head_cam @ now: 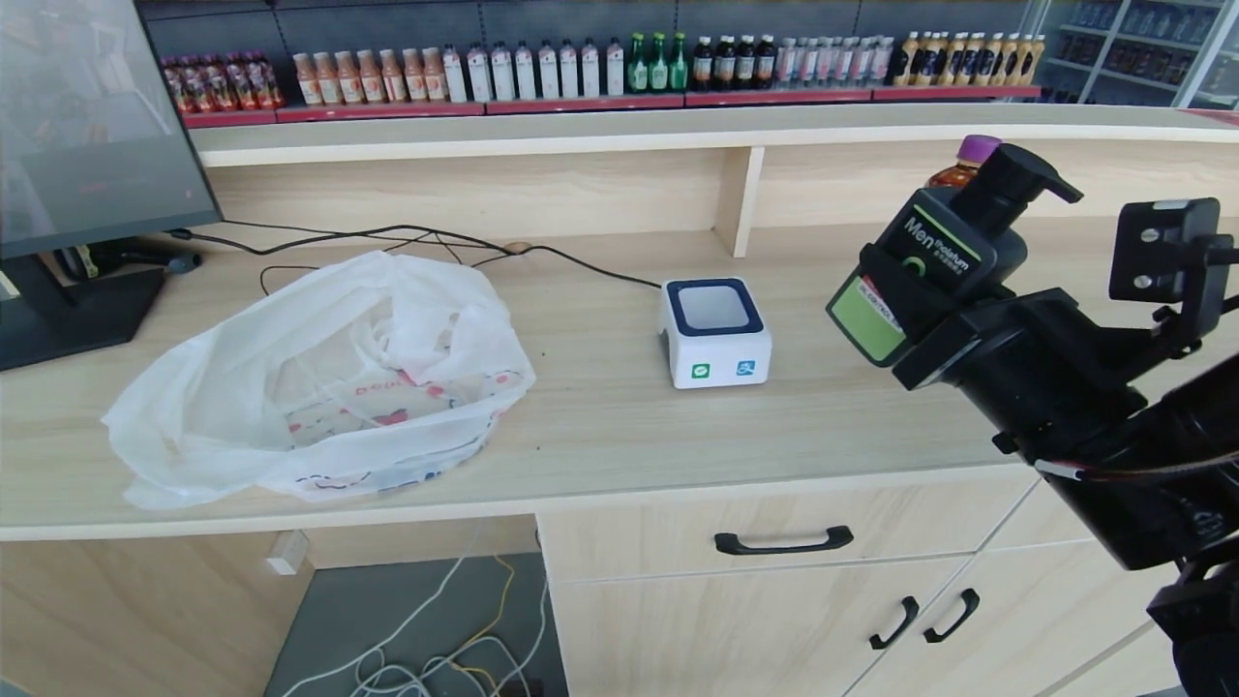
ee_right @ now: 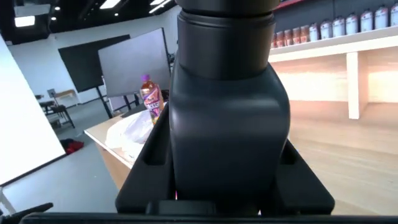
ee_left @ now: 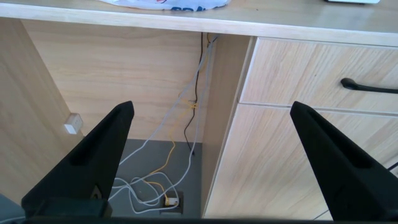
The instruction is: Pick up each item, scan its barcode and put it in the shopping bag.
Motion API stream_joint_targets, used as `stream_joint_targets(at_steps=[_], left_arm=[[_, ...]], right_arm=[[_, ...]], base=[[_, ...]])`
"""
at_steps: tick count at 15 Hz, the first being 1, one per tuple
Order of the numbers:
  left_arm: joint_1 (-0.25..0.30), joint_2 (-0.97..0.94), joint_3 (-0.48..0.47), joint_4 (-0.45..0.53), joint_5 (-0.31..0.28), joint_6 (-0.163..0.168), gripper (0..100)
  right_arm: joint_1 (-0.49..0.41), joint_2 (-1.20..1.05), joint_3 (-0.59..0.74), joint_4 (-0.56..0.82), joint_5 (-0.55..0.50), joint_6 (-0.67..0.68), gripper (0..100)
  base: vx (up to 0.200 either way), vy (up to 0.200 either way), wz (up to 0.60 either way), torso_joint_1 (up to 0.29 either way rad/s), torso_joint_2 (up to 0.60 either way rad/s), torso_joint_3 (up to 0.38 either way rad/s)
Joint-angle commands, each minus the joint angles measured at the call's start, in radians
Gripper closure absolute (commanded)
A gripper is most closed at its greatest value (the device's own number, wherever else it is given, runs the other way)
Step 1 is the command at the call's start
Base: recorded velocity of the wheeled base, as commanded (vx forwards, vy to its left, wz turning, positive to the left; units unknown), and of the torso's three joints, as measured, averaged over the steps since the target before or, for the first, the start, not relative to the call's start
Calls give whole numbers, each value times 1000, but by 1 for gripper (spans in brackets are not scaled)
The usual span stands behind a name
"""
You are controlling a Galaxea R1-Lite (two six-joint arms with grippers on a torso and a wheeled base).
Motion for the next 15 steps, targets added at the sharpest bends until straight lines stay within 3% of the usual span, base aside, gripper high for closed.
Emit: stream_joint_targets(at_steps=[1, 8, 15], left_arm=[[0, 0, 0, 0, 0, 0, 0], [0, 0, 0, 0, 0, 0, 0], [2, 0, 0, 0, 0, 0, 0]], right_arm=[[-93, -15, 27, -1, 2, 22, 100], [-354, 49, 37, 21, 2, -44, 100], [-419, 120, 4, 12, -2, -167, 100]], base=[[0, 0, 0, 0, 0, 0], [0, 0, 0, 0, 0, 0], [0, 0, 0, 0, 0, 0]])
